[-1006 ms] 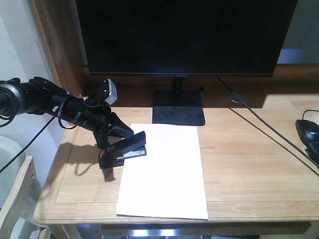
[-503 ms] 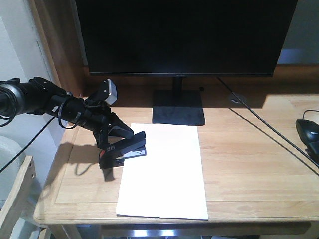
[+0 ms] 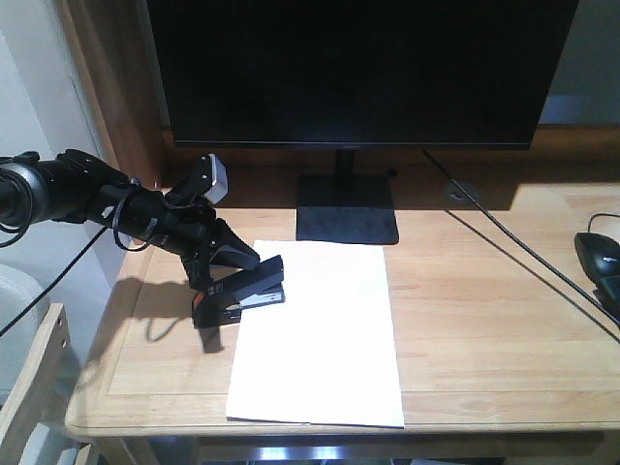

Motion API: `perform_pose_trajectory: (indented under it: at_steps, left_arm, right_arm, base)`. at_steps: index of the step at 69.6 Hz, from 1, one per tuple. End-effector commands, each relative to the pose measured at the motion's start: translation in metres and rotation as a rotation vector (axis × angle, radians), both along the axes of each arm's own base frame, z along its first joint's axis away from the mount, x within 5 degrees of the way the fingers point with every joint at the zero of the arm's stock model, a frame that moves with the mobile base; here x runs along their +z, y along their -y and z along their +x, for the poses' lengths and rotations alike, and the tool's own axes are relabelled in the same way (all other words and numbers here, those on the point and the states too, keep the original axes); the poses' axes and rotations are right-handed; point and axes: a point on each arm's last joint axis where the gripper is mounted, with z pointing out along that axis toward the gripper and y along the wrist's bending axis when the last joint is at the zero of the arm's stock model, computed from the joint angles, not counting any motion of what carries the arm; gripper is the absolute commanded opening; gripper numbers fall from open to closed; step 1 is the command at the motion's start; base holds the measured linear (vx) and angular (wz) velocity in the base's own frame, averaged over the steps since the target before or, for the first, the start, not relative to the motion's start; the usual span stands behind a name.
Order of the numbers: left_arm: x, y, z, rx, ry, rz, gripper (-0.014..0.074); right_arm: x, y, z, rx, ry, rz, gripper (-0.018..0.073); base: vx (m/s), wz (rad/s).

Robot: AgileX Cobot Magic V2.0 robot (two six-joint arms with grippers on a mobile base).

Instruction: Grab stapler and paper to desk for stapling

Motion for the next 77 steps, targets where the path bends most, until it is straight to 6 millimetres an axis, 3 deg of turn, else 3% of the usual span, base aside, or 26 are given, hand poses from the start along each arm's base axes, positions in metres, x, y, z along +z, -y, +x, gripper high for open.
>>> perform_pose_trajectory:
  at_steps: [1, 50, 77]
  left_arm:
    - [0.039, 0.004, 0.000, 0.010, 0.061, -0.076, -0.0007]
    - [0.038, 0.008, -0.001, 0.002, 0.060, -0.077, -0.0007]
    - [0.008, 0.021, 0.004, 0.041, 0.009, -0.039, -0.0007]
  right_arm:
    - [0.010, -0.002, -0.001, 0.017, 0.043, -0.025, 0.0581]
    - [0.010, -0.002, -0.001, 0.017, 0.043, -0.025, 0.0581]
    - [0.010, -0.002, -0.001, 0.017, 0.043, -0.025, 0.0581]
  base:
    - [0.00, 0.00]
    - [0.00, 0.00]
    - [0.00, 0.00]
